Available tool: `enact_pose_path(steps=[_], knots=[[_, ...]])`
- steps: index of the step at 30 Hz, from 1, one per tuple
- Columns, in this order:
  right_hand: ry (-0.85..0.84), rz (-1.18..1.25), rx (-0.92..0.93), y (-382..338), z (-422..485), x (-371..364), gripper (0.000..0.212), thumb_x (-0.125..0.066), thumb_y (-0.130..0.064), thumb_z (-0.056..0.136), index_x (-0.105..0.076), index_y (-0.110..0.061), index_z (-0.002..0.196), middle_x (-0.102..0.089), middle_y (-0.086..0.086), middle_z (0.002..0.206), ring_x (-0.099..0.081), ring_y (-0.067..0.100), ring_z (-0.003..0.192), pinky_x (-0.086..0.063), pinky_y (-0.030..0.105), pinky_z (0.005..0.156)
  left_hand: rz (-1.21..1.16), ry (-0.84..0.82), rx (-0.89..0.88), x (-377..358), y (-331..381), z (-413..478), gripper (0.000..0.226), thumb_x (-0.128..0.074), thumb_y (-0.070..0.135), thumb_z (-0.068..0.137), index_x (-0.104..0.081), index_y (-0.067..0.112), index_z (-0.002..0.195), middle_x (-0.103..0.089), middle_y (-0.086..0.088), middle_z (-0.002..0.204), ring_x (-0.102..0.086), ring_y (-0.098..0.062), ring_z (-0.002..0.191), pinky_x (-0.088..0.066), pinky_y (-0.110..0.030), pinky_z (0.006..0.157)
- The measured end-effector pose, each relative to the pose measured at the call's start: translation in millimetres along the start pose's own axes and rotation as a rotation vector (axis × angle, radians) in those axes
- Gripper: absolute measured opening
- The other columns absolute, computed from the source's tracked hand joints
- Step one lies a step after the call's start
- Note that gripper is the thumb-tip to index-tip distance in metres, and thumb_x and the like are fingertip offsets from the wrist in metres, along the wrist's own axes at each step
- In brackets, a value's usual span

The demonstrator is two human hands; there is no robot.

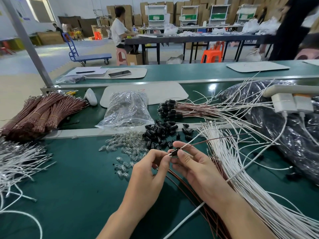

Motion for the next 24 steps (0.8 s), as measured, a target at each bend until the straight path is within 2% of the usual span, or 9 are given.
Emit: enact_pose_path(steps=[4, 8, 11, 13, 19, 24], knots=[[0.022, 0.011, 0.032, -2.1, 2.2, 3.6, 0.033, -0.064, -0.010, 0.083, -0.069, -0.008, 0.115, -0.074, 0.017, 0.098, -0.071, 0.016, 0.078, -0.059, 0.023, 0.072, 0.011, -0.008, -0.001, -0.4, 0.0, 0.2, 0.011, -0.051, 0.049, 0.100, -0.059, 0.045, 0.097, -0.067, 0.018, 0.089, -0.063, -0.008, 0.084, -0.042, -0.010, 0.065], [0.007, -0.075, 0.051, -2.7, 1.4, 3.5, 0.045, -0.075, -0.019, 0.079, -0.067, -0.017, 0.123, -0.071, 0.013, 0.100, -0.070, 0.018, 0.087, -0.057, 0.023, 0.077, 0.023, -0.006, -0.003, 0.6, 0.0, 0.0, 0.011, -0.051, 0.048, 0.101, -0.059, 0.043, 0.097, -0.067, 0.018, 0.087, -0.063, -0.007, 0.082, -0.042, -0.009, 0.063], [0.013, -0.246, 0.086, -2.4, 0.0, 3.1, 0.035, -0.079, -0.023, 0.076, -0.074, -0.030, 0.109, -0.069, 0.004, 0.090, -0.069, 0.014, 0.088, -0.055, 0.023, 0.078, 0.028, -0.014, -0.010, -0.9, 1.5, 0.2, 0.013, -0.051, 0.049, 0.101, -0.060, 0.041, 0.097, -0.068, 0.019, 0.088, -0.065, -0.007, 0.084, -0.043, -0.010, 0.065], [0.023, -0.272, 0.107, -3.5, -0.4, 3.1, 0.028, -0.078, -0.023, 0.078, -0.075, -0.031, 0.104, -0.070, 0.000, 0.087, -0.069, 0.013, 0.088, -0.055, 0.022, 0.077, 0.036, -0.023, -0.016, -2.1, 2.9, 0.2, 0.013, -0.050, 0.048, 0.101, -0.061, 0.041, 0.098, -0.068, 0.019, 0.089, -0.065, -0.008, 0.086, -0.045, -0.012, 0.068], [0.063, -0.339, 0.143, -6.9, -2.7, 7.2, 0.027, -0.079, -0.029, 0.079, -0.072, -0.034, 0.105, -0.071, 0.002, 0.087, -0.067, 0.015, 0.085, -0.054, 0.020, 0.079, 0.038, -0.018, -0.023, -1.2, 4.9, -0.7, 0.010, -0.054, 0.040, 0.103, -0.061, 0.039, 0.097, -0.068, 0.019, 0.088, -0.065, -0.009, 0.084, -0.045, -0.012, 0.069], [0.050, -0.337, 0.158, -8.8, -3.8, 6.9, 0.024, -0.079, -0.029, 0.079, -0.073, -0.033, 0.102, -0.072, 0.000, 0.083, -0.067, 0.012, 0.080, -0.054, 0.019, 0.079, 0.004, -0.031, -0.008, -2.0, 5.6, -0.8, 0.013, -0.053, 0.044, 0.101, -0.063, 0.038, 0.096, -0.069, 0.016, 0.087, -0.065, -0.011, 0.083, -0.045, -0.013, 0.067]])
Point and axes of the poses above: each hand's wrist, its own z-axis towards the middle knuckle, its own x-axis out of the back of the hand, y = z × x, the point moved 9 cm from there along z, towards the middle knuckle
